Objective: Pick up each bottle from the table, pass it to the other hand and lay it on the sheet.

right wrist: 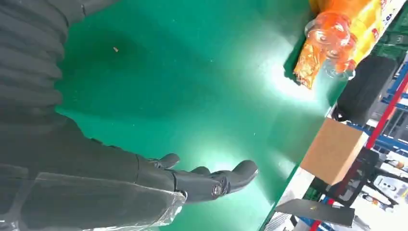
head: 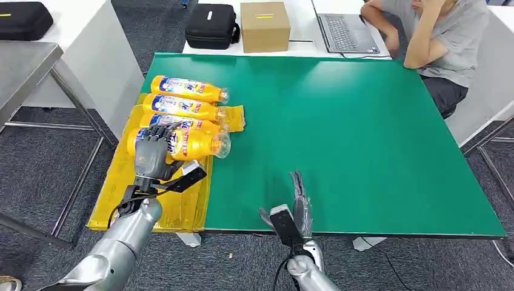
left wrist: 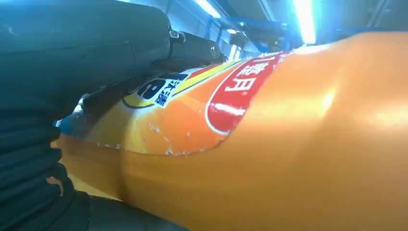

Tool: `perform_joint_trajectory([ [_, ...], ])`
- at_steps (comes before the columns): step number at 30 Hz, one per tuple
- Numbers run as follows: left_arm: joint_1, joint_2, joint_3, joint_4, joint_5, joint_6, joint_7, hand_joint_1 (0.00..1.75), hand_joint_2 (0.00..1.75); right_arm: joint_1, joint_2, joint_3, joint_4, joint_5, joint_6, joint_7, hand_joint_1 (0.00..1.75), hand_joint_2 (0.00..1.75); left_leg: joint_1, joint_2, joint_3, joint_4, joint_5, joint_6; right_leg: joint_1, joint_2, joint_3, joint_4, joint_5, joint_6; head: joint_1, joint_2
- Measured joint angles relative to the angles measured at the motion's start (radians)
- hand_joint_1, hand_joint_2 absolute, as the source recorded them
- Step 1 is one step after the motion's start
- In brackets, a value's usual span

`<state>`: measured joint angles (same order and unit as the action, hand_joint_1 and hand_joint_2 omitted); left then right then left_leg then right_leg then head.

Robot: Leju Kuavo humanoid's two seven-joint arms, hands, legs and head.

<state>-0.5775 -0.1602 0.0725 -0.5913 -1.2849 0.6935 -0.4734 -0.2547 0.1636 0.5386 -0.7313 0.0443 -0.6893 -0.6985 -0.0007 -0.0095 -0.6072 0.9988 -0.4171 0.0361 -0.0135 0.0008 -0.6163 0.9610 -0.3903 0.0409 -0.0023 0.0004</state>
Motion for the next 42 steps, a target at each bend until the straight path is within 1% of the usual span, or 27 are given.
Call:
perform_joint_trajectory([
  [4, 0.014, 0.009, 0.039, -0.015, -0.134, 0.0, 0.105, 1.75, 1.75, 0.036, -0.015, -0.04, -0.049, 0.004, -0.003, 0.0, 0.0, 1.75, 0.0, 0.001, 0.0, 0.0, 0.0, 0.0, 0.0, 0.0, 0.0, 0.0, 0.0, 0.0, 0.0, 0.0],
  [10, 0.046, 0.043, 0.04, -0.015, -0.243, 0.0, 0.254, 1.75, 1.75, 0.111, -0.055, -0.129, -0.161, 0.012, -0.005, 0.0, 0.0, 1.75, 0.0, 0.0, 0.0, 0.0, 0.0, 0.0, 0.0, 0.0, 0.0, 0.0, 0.0, 0.0, 0.0, 0.0],
  [13, 0.048, 0.062, -0.016, 0.008, -0.277, 0.0, 0.364, 1.75, 1.75, 0.134, -0.066, -0.169, -0.213, 0.014, 0.001, 0.0, 0.0, 1.75, 0.0, 0.0, -0.001, 0.0, 0.0, 0.0, 0.0, 0.0, 0.0, 0.0, 0.0, 0.0, 0.0, 0.0],
  [16, 0.034, 0.074, -0.096, 0.083, -0.283, -0.003, 0.46, 1.75, 1.75, 0.14, -0.068, -0.196, -0.235, 0.019, 0.012, 0.0, 0.0, 1.75, 0.0, 0.001, 0.0, 0.0, 0.0, 0.0, 0.0, 0.0, 0.0, 0.0, 0.0, 0.0, 0.0, 0.0],
  [22, 0.016, 0.085, -0.187, 0.199, -0.284, -0.06, 0.478, 1.75, 1.75, 0.158, -0.069, -0.227, -0.257, 0.019, 0.023, 0.0, 0.0, 1.75, 0.0, 0.0, 0.0, 0.0, 0.0, 0.0, 0.0, 0.0, 0.0, 0.0, 0.0, 0.0, 0.0, 0.0],
  [36, -0.016, 0.09, -0.229, 0.262, -0.275, -0.087, 0.446, 1.75, 1.75, 0.166, -0.069, -0.248, -0.268, 0.022, 0.026, 0.0, 0.0, 1.75, 0.0, 0.0, 0.003, 0.0, 0.0, 0.0, 0.0, 0.0, 0.004, 0.0, 0.0, 0.0, 0.0, 0.0],
  [37, -0.016, 0.09, -0.229, 0.263, -0.273, -0.084, 0.443, 1.64, 1.75, 0.166, -0.069, -0.249, -0.268, 0.023, 0.026, 0.0, 0.0, 1.75, 0.0, 0.0, 0.003, 0.0, 0.0, 0.0, 0.0, 0.0, 0.004, 0.0, 0.0, 0.0, 0.0, 0.0],
  [38, -0.016, 0.09, -0.229, 0.263, -0.27, -0.082, 0.437, 1.29, 1.75, 0.166, -0.069, -0.249, -0.268, 0.024, 0.026, 0.0, 0.0, 1.75, 0.0, 0.0, 0.003, 0.0, 0.0, 0.0, 0.0, 0.0, 0.004, 0.0, 0.0, 0.0, 0.0, 0.0],
  [39, -0.016, 0.09, -0.229, 0.264, -0.266, -0.08, 0.431, 0.52, 1.75, 0.166, -0.069, -0.249, -0.268, 0.024, 0.026, 0.0, 0.0, 1.75, 0.0, 0.0, 0.003, 0.0, 0.0, 0.0, 0.0, 0.0, 0.004, 0.0, 0.0, 0.0, 0.0, 0.0],
  [40, -0.015, 0.09, -0.229, 0.264, -0.262, -0.071, 0.425, 0.21, 1.75, 0.166, -0.069, -0.249, -0.268, 0.024, 0.026, 0.0, 0.0, 1.75, 0.0, 0.0, 0.003, 0.0, 0.0, 0.0, 0.0, 0.0, 0.004, 0.0, 0.0, 0.0, 0.0, 0.0],
  [41, -0.014, 0.089, -0.229, 0.264, -0.253, -0.061, 0.417, 0.1, 1.75, 0.166, -0.069, -0.249, -0.269, 0.025, 0.026, 0.0, 0.0, 1.75, 0.0, 0.0, 0.003, 0.0, 0.0, 0.0, 0.0, 0.0, 0.004, 0.0, 0.0, 0.0, 0.0, 0.0],
  [42, -0.012, 0.087, -0.229, 0.265, -0.247, -0.053, 0.408, 0.1, 1.75, 0.166, -0.069, -0.249, -0.269, 0.025, 0.025, 0.0, 0.0, 1.75, 0.0, 0.0, 0.003, 0.0, 0.0, 0.0, 0.0, 0.0, 0.004, 0.0, 0.0, 0.0, 0.0, 0.0],
])
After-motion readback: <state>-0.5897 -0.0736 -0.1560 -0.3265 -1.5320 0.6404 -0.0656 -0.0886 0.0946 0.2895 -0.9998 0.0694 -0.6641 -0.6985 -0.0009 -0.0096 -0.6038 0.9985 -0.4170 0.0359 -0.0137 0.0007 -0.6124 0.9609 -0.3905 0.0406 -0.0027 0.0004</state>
